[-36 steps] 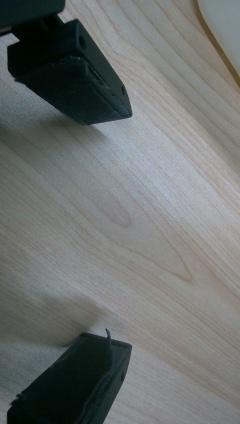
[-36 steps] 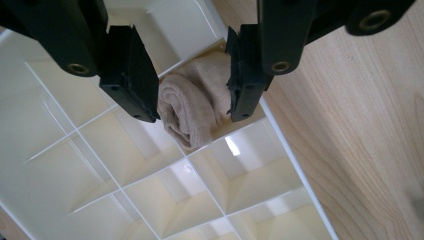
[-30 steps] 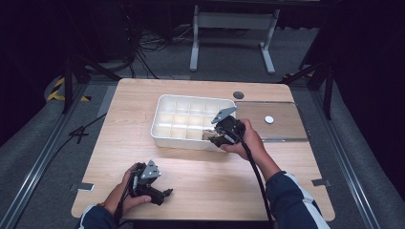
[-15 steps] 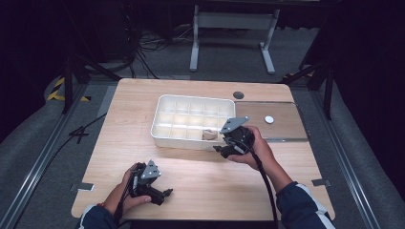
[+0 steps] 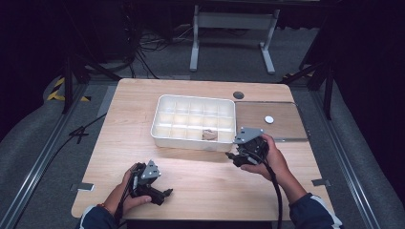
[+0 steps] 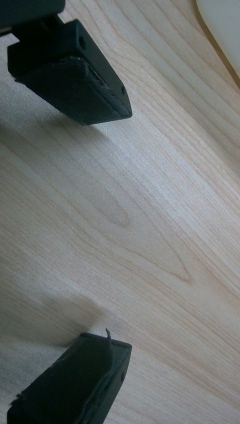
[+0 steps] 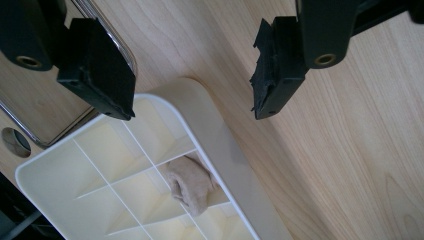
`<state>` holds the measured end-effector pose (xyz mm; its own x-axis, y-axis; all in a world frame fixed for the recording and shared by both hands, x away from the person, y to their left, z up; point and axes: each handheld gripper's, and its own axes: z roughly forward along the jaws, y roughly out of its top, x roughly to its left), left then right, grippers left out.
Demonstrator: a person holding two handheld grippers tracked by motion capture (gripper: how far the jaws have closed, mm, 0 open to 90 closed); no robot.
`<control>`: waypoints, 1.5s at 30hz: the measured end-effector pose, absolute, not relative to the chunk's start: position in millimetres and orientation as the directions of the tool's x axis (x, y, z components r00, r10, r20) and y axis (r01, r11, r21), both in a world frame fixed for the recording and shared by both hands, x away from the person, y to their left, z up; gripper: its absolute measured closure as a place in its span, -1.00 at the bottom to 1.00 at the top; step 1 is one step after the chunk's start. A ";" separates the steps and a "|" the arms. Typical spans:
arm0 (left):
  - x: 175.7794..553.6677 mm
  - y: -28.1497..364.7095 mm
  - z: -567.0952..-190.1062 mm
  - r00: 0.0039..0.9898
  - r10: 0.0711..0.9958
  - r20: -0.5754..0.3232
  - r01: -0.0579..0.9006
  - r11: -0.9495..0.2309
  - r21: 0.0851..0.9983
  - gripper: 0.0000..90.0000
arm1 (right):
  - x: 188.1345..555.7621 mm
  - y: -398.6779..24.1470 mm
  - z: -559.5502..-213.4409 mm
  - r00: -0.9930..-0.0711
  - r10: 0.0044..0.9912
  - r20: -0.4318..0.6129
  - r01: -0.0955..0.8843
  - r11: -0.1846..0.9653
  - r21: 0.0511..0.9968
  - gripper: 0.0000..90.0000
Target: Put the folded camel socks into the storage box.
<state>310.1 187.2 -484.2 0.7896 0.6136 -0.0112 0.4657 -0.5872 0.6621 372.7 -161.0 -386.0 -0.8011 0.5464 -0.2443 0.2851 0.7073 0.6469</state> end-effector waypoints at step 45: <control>311.0 185.9 -484.1 0.791 0.612 -0.013 0.466 -0.588 0.661 -0.99 | 326.2 -260.4 -463.6 -0.781 0.599 -0.180 0.396 0.696 0.598 -0.33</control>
